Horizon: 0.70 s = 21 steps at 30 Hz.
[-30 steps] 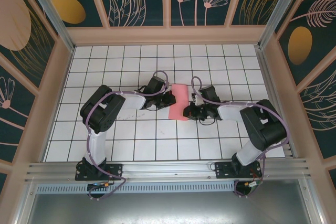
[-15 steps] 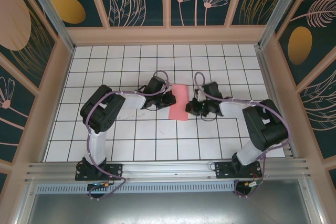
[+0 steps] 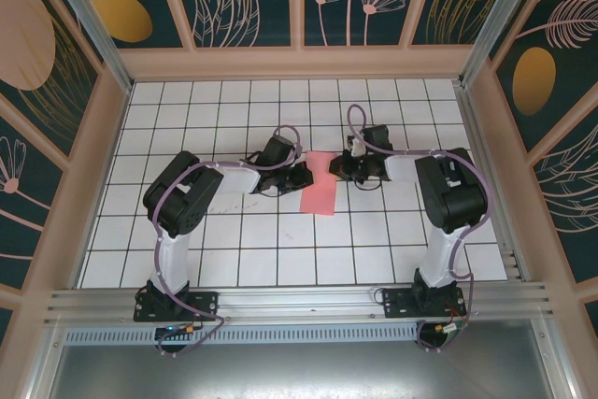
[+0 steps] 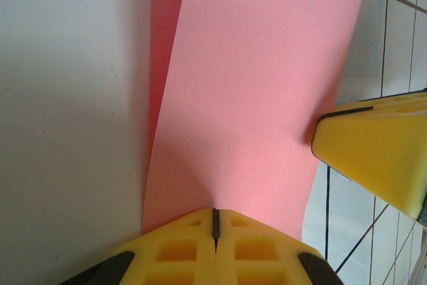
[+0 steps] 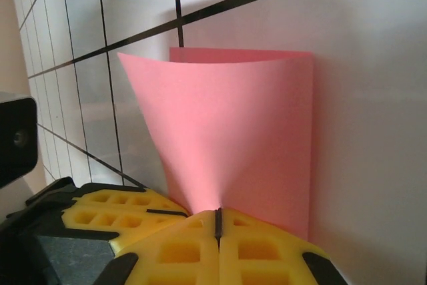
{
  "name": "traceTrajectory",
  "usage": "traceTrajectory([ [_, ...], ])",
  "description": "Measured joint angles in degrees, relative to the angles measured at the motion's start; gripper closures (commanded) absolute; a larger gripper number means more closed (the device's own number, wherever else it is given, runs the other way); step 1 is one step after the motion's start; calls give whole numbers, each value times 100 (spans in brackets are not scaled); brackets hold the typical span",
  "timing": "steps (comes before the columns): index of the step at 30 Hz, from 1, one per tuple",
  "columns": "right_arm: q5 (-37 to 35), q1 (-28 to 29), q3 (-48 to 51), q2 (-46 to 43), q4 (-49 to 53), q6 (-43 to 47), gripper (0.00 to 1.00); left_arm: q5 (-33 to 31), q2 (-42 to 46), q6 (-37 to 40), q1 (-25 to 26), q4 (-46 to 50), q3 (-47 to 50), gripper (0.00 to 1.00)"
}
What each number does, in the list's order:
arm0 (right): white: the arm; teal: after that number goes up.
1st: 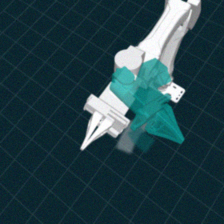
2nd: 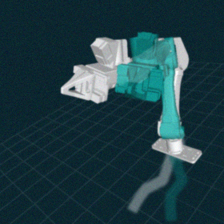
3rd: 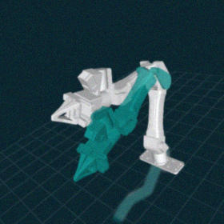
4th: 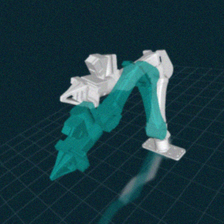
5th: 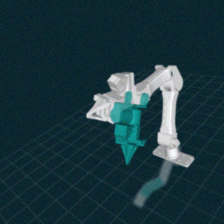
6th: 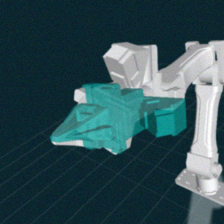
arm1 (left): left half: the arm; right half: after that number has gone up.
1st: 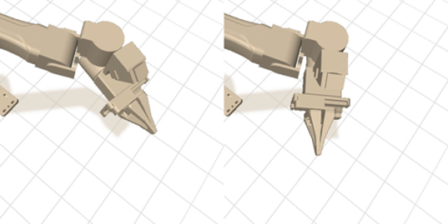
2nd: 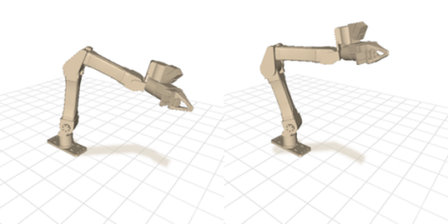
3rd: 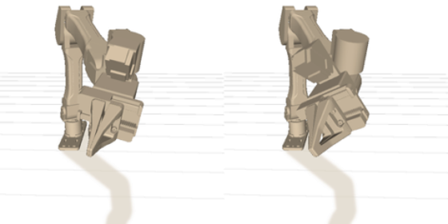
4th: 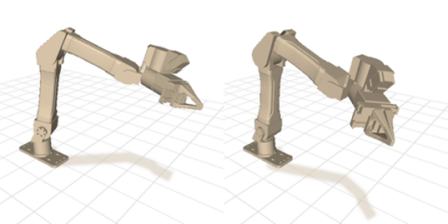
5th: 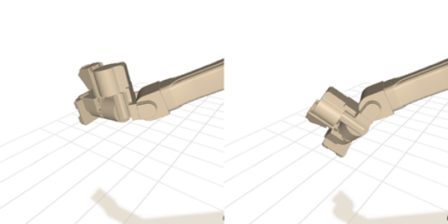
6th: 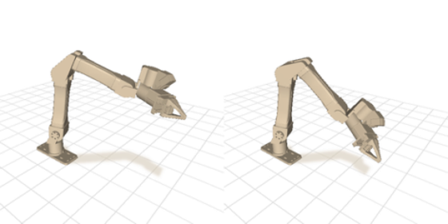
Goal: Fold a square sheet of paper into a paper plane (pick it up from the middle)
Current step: Fold the square sheet of paper in half at the center of the table.
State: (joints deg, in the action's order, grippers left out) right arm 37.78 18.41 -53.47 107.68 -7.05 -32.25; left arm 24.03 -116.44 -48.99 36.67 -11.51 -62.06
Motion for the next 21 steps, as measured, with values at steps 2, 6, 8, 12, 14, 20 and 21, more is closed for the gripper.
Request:
traceTrajectory([
  [2, 0, 0, 15, 0, -17, 44, 100, 0, 0, 15, 0, 11, -7, 100],
  [6, -22, -20, 142, 4, -26, 87, 100, 7, -9, 37, 0, 20, -15, 100],
  [8, -42, -46, 186, 24, -4, 153, 100, 13, -9, 37, 0, 20, -17, 100],
  [12, -68, -83, 177, 109, -2, 304, 100, 24, -20, 39, 0, 17, -26, 100],
  [14, -42, -85, 177, 114, -2, 345, 100, 24, -20, 48, 0, 20, -24, 100],
  [20, -15, -101, 79, 76, 179, 350, 100, 22, -20, 61, 0, 17, -26, 100],
  [21, -11, -114, 20, 68, 256, 354, 100, 22, -20, 63, 0, 17, -26, 100],
])
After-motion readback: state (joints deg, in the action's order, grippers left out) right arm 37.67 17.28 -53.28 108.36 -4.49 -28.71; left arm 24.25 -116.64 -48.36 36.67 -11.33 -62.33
